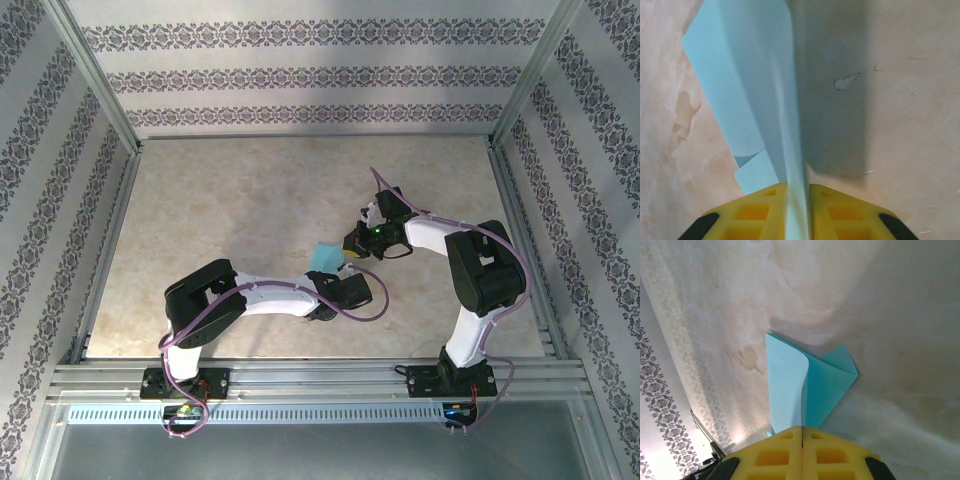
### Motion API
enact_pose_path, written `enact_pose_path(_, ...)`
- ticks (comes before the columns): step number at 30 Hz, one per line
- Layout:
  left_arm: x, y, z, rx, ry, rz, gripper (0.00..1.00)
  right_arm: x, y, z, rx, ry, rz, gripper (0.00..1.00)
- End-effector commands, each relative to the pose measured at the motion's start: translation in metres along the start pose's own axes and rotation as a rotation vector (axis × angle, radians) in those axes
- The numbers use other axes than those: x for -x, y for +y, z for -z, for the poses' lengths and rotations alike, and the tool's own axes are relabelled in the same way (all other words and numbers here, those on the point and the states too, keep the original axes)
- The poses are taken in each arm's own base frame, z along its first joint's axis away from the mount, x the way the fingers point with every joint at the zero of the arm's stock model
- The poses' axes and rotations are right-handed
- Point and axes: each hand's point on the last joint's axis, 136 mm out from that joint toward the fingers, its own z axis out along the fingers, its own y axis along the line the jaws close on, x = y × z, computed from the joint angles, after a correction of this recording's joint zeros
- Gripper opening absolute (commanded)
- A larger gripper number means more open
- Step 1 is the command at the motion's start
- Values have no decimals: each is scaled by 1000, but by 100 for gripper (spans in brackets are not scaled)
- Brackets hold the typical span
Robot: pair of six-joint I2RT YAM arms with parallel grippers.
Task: Fold a paper plane with a square sheet of paper (fold left side to right side)
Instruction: Fold the wing for the fifth time at the center of the table.
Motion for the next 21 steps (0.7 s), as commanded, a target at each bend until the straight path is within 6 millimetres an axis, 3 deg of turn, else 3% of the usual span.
enact_pose_path(1, -1, 2, 3, 26, 9, -19, 16, 0, -4, -4, -29, 5, -4, 0)
enact_pose_path(5, 1, 1, 4, 13, -3, -3, 11, 1, -10, -2, -58, -3, -4, 0)
enact_pose_path(10, 3, -6, 4, -30, -12, 11, 8, 4, -20, 8, -91, -43, -5, 10)
enact_pose_path(21, 8, -18, 1, -128, -26, 64, 5, 15, -51, 57, -154, -172, -33, 27)
